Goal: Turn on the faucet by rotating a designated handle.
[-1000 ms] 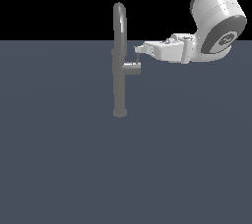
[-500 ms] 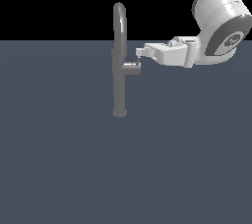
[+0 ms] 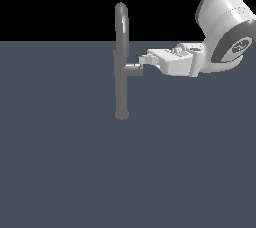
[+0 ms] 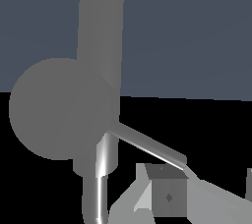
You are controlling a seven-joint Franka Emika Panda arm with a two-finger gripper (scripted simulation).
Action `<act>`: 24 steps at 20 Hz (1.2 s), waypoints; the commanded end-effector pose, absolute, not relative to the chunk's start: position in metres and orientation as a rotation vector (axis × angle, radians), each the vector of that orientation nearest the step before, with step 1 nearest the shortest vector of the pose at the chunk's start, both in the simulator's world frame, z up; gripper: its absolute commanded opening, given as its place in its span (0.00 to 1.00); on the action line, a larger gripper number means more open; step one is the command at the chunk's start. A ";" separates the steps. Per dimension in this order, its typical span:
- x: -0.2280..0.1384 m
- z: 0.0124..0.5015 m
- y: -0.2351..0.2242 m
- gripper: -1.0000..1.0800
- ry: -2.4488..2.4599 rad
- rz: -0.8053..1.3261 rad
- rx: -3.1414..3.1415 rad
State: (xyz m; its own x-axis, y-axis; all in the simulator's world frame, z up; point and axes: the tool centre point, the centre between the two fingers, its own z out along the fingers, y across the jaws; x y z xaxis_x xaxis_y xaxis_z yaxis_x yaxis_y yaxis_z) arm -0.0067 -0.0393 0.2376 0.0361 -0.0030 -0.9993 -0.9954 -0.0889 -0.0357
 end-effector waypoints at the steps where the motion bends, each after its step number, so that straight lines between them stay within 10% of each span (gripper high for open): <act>1: -0.018 0.215 -0.041 0.00 1.165 1.272 -1.275; 24: 0.005 0.190 -0.039 0.00 1.112 1.242 -1.307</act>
